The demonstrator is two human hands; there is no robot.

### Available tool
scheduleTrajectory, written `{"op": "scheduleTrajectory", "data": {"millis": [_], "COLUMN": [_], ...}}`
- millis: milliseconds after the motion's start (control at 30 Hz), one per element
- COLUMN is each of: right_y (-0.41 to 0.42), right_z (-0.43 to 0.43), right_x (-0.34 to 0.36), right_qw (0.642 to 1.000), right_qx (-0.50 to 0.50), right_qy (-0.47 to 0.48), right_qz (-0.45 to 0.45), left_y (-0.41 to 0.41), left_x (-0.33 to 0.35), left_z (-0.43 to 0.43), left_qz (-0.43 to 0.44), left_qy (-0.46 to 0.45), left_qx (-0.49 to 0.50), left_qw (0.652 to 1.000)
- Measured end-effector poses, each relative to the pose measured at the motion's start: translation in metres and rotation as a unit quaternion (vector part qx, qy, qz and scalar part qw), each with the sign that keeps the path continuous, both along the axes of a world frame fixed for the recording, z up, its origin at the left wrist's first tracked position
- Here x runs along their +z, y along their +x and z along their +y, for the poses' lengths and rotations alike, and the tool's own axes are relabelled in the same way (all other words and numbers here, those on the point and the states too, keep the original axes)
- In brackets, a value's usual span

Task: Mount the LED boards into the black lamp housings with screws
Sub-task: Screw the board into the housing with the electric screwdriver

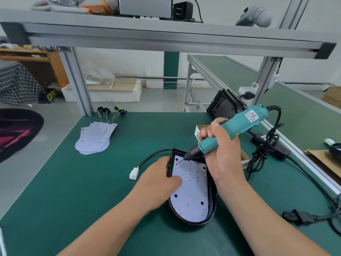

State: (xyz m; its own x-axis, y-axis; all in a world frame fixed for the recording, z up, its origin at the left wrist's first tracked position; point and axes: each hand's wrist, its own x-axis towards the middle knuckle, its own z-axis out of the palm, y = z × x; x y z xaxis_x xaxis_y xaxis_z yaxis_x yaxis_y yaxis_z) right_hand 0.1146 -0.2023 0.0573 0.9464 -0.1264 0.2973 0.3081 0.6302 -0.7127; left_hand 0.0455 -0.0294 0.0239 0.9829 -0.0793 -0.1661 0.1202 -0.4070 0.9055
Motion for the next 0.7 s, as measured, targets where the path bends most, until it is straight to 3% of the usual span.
{"op": "scheduleTrajectory", "data": {"millis": [700], "right_y": [-0.009], "right_z": [0.009], "right_x": [0.005], "right_qw": [0.976], "right_qx": [0.084], "right_qy": [-0.176], "right_qz": [-0.1], "left_y": [0.0], "left_x": [-0.001], "left_z": [-0.002], "left_qz": [-0.025], "left_qy": [-0.003], "left_qx": [-0.004], "left_qw": [1.0]}}
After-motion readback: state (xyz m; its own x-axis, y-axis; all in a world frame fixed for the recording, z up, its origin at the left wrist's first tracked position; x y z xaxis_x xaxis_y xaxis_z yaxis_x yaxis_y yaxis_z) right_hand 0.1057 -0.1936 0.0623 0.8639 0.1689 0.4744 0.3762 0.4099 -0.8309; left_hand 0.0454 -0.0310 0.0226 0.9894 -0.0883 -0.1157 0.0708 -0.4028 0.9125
